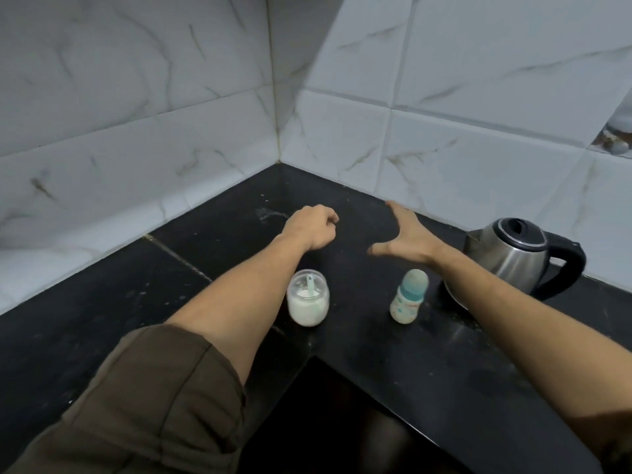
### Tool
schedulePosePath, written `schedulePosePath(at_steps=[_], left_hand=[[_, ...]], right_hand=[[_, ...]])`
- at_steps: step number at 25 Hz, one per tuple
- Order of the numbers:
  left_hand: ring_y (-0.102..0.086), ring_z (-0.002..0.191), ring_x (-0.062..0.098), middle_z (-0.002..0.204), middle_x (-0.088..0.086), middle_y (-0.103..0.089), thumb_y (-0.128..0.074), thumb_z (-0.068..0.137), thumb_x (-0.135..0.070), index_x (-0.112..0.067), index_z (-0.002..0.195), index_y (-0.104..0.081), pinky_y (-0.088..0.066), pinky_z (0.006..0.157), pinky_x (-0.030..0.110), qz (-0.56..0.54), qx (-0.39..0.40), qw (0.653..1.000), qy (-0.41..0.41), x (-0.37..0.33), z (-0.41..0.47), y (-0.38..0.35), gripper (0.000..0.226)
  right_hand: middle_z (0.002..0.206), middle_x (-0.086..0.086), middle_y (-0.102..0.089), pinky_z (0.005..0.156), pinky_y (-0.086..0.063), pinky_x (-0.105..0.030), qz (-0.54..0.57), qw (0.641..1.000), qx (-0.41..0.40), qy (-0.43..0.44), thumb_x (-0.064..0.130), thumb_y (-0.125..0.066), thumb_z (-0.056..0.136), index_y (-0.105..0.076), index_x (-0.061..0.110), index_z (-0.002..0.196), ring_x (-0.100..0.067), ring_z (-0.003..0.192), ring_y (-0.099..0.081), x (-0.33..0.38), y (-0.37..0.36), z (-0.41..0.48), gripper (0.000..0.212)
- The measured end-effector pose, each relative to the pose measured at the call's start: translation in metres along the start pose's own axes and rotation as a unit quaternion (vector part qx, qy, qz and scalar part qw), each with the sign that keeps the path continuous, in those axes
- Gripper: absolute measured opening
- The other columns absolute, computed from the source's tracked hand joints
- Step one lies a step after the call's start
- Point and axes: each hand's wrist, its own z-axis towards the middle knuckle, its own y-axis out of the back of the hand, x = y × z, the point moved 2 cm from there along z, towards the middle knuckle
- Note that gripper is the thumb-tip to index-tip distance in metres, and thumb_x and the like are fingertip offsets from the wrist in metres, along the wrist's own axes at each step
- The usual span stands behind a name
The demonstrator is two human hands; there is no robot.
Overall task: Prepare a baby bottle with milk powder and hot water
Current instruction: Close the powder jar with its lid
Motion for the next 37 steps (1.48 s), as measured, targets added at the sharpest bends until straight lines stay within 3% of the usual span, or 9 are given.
schedulePosePath(at_steps=[4,7,14,18,23,27,29,33,37], left_hand=[[-0.065,0.123,0.027,0.134,0.002,-0.071,-0.053,0.100,-0.021,-0.028,0.137,-0.067,-0.052,0.105,0.043,0.001,-0.051,0.996,0.067,0.053,-0.011,0.025,0.040],[-0.066,0.121,0.028,0.131,0.003,-0.072,-0.053,0.098,-0.022,-0.028,0.136,-0.067,-0.054,0.101,0.042,0.010,-0.076,0.990,0.115,0.091,-0.024,0.032,0.041],[-0.067,0.117,0.026,0.128,0.001,-0.073,-0.053,0.098,-0.021,-0.027,0.137,-0.066,-0.055,0.100,0.043,-0.011,-0.056,0.986,0.155,0.146,-0.034,0.023,0.042],[-0.067,0.116,0.024,0.127,-0.001,-0.073,-0.051,0.100,-0.022,-0.026,0.139,-0.065,-0.055,0.100,0.041,-0.015,-0.033,0.984,0.174,0.169,-0.031,0.014,0.041],[-0.068,0.113,0.022,0.125,-0.001,-0.073,-0.052,0.101,-0.023,-0.026,0.139,-0.064,-0.056,0.099,0.039,-0.022,-0.025,0.983,0.182,0.183,-0.025,0.009,0.040],[-0.068,0.113,0.023,0.126,0.000,-0.072,-0.052,0.101,-0.023,-0.026,0.139,-0.064,-0.056,0.095,0.036,-0.016,-0.027,0.984,0.173,0.184,-0.024,0.004,0.040],[-0.067,0.114,0.023,0.126,0.000,-0.072,-0.052,0.100,-0.023,-0.026,0.138,-0.065,-0.056,0.095,0.037,-0.016,-0.022,0.985,0.171,0.184,-0.024,0.001,0.040],[-0.068,0.109,0.024,0.117,-0.002,-0.075,-0.054,0.096,-0.023,-0.028,0.136,-0.066,-0.057,0.093,0.041,-0.016,-0.015,0.987,0.161,0.181,-0.025,-0.001,0.042],[-0.067,0.113,0.026,0.120,-0.001,-0.074,-0.053,0.095,-0.025,-0.031,0.135,-0.067,-0.056,0.098,0.043,-0.019,-0.013,0.989,0.144,0.167,-0.029,-0.004,0.043]], right_hand=[[0.153,-0.008,-0.049,0.112,-0.039,-0.033,-0.059,0.996,-0.023,0.062,0.033,-0.080,0.084,-0.049,0.019,0.150,-0.024,0.138,-0.050,0.055,-0.040,0.031,0.074],[0.135,-0.003,-0.067,0.104,-0.049,-0.034,-0.118,0.988,0.062,0.081,0.033,-0.080,0.084,-0.063,0.020,0.135,-0.022,0.122,-0.063,0.086,-0.088,0.053,0.055],[0.135,-0.008,-0.062,0.096,-0.056,-0.042,-0.267,0.938,0.197,0.101,0.029,-0.076,0.083,-0.053,0.018,0.146,-0.029,0.118,-0.062,0.109,-0.196,0.088,0.068],[0.132,-0.008,-0.055,0.090,-0.057,-0.044,-0.339,0.910,0.221,0.095,0.036,-0.082,0.077,-0.051,0.017,0.143,-0.032,0.116,-0.060,0.104,-0.228,0.102,0.075],[0.142,-0.009,-0.053,0.098,-0.056,-0.049,-0.385,0.881,0.266,0.067,0.043,-0.089,0.074,-0.041,0.020,0.153,-0.034,0.124,-0.059,0.106,-0.241,0.106,0.096],[0.139,-0.009,-0.056,0.089,-0.058,-0.044,-0.411,0.871,0.259,0.076,0.033,-0.086,0.077,-0.043,0.023,0.153,-0.033,0.120,-0.062,0.105,-0.247,0.109,0.088],[0.135,-0.009,-0.055,0.086,-0.058,-0.043,-0.394,0.883,0.240,0.084,0.033,-0.081,0.079,-0.045,0.025,0.151,-0.033,0.117,-0.062,0.105,-0.246,0.108,0.081],[0.146,-0.014,-0.042,0.098,-0.052,-0.044,-0.260,0.952,0.141,0.080,0.047,-0.076,0.081,-0.031,0.033,0.161,-0.040,0.125,-0.057,0.112,-0.213,0.103,0.092],[0.136,-0.011,-0.047,0.095,-0.052,-0.042,-0.110,0.992,0.015,0.058,0.044,-0.083,0.076,-0.045,0.027,0.145,-0.035,0.115,-0.059,0.110,-0.165,0.084,0.081]])
